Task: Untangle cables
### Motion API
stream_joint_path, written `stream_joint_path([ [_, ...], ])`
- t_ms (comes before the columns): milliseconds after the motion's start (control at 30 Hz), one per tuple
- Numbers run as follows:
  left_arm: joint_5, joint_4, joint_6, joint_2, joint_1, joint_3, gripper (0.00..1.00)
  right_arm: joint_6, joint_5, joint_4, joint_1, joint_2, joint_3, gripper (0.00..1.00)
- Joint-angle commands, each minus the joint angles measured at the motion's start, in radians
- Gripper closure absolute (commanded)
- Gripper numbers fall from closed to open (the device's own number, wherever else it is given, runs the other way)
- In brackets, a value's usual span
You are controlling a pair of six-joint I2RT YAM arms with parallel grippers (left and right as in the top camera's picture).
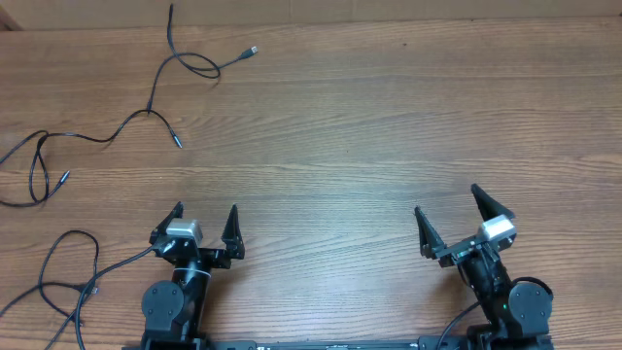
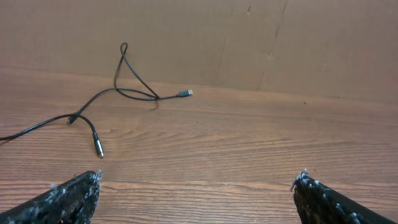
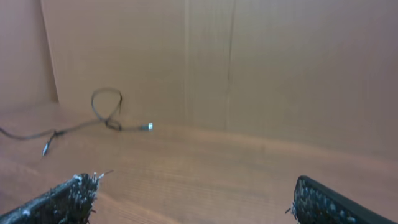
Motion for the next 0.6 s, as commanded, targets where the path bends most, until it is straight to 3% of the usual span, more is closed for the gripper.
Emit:
stream_joint_path([
  [0, -0.01, -0.002, -0.003, -0.011, 0.005, -0.004, 0.0, -0.002, 0.013, -0.061, -0.008, -0.01, -0.011, 0.0],
  [567, -0.01, -0.002, -0.003, -0.011, 0.005, -0.004, 0.0, -0.01, 0.056, -0.095, -0.008, -0.01, -0.01, 0.0],
])
